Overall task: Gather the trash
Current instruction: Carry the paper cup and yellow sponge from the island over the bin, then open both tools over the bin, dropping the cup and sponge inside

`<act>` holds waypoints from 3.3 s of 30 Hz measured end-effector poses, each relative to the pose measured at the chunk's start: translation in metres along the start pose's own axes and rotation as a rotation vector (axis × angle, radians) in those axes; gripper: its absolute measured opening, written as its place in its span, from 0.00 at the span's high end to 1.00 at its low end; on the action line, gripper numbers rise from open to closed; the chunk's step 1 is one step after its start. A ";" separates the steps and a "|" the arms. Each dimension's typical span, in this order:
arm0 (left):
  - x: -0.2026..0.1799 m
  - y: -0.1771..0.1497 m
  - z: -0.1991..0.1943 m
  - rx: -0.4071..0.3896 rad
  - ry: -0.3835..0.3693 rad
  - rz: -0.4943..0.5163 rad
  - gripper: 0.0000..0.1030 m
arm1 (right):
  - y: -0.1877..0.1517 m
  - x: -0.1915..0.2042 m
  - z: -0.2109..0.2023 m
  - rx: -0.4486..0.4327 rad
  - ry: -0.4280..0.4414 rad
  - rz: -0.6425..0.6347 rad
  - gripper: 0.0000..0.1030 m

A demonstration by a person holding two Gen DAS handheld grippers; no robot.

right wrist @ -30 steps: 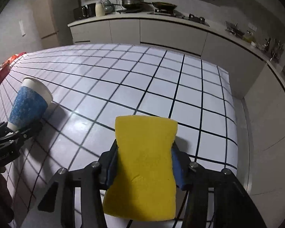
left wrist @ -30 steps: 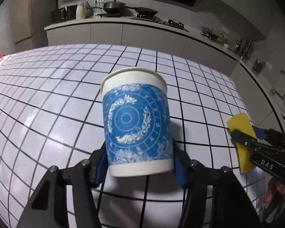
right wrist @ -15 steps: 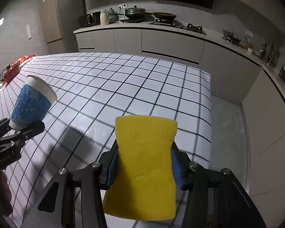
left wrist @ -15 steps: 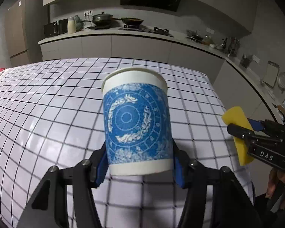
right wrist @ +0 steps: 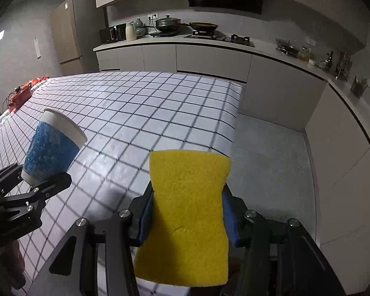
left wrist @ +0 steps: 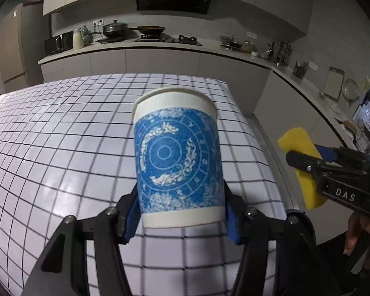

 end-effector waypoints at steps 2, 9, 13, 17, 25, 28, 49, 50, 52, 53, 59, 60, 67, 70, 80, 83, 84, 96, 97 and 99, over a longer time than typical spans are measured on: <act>-0.011 -0.003 -0.004 -0.002 -0.009 0.009 0.44 | -0.007 -0.010 -0.011 -0.005 -0.002 0.008 0.51; -0.052 -0.010 -0.020 -0.017 -0.049 0.042 0.44 | -0.030 -0.053 -0.052 -0.024 -0.019 0.045 0.51; -0.078 -0.014 -0.025 -0.018 -0.078 0.071 0.44 | -0.046 -0.072 -0.070 -0.027 -0.027 0.056 0.51; -0.104 -0.018 -0.027 -0.014 -0.113 0.105 0.44 | -0.063 -0.097 -0.089 -0.031 -0.036 0.075 0.51; -0.155 -0.026 -0.029 -0.006 -0.177 0.165 0.44 | -0.094 -0.159 -0.117 -0.026 -0.085 0.127 0.51; -0.171 -0.031 -0.028 0.003 -0.196 0.181 0.44 | -0.107 -0.181 -0.128 -0.025 -0.104 0.143 0.51; -0.259 -0.107 0.032 0.203 -0.281 0.224 0.44 | -0.201 -0.266 -0.089 0.157 -0.083 0.135 0.51; -0.260 -0.110 0.039 0.215 -0.284 0.222 0.44 | -0.205 -0.268 -0.083 0.167 -0.075 0.127 0.51; -0.268 -0.116 0.047 0.232 -0.294 0.220 0.44 | -0.212 -0.271 -0.072 0.191 -0.063 0.109 0.51; -0.270 -0.118 0.053 0.241 -0.293 0.220 0.44 | -0.216 -0.273 -0.067 0.200 -0.057 0.099 0.51; -0.280 -0.136 0.093 0.330 -0.315 0.195 0.43 | -0.231 -0.278 -0.023 0.274 -0.032 0.008 0.51; -0.283 -0.139 0.099 0.343 -0.334 0.190 0.43 | -0.233 -0.277 -0.013 0.289 -0.022 -0.020 0.51; -0.253 -0.157 0.125 0.385 -0.221 0.096 0.00 | -0.247 -0.285 0.019 0.250 -0.096 -0.284 0.00; -0.256 -0.158 0.118 0.354 -0.191 0.120 0.00 | -0.246 -0.304 0.011 0.215 -0.137 -0.246 0.00; -0.273 -0.165 0.099 0.346 -0.154 0.145 0.00 | -0.264 -0.332 0.001 0.232 -0.194 0.100 0.00; -0.280 -0.159 0.084 0.326 -0.151 0.173 0.00 | -0.265 -0.328 -0.012 0.226 -0.212 0.133 0.00; -0.279 -0.156 0.081 0.317 -0.150 0.172 0.00 | -0.264 -0.328 -0.017 0.223 -0.220 0.153 0.00; -0.284 -0.137 0.009 0.226 -0.150 0.146 0.00 | -0.261 -0.319 -0.088 0.191 -0.284 0.292 0.00; -0.283 -0.136 0.002 0.217 -0.150 0.142 0.00 | -0.261 -0.317 -0.093 0.188 -0.281 0.297 0.00; -0.278 -0.131 -0.011 0.195 -0.142 0.136 0.00 | -0.260 -0.308 -0.104 0.176 -0.265 0.305 0.00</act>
Point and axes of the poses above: each gripper's, at about its wrist camera, not at the fingertips, and z roughly the way its jaws point, x to its left, y to its top, the point moved 5 cm from there along z, roughly the way its jaws point, and after that the axes turned 11 degrees about z, right-handed, at the moved point
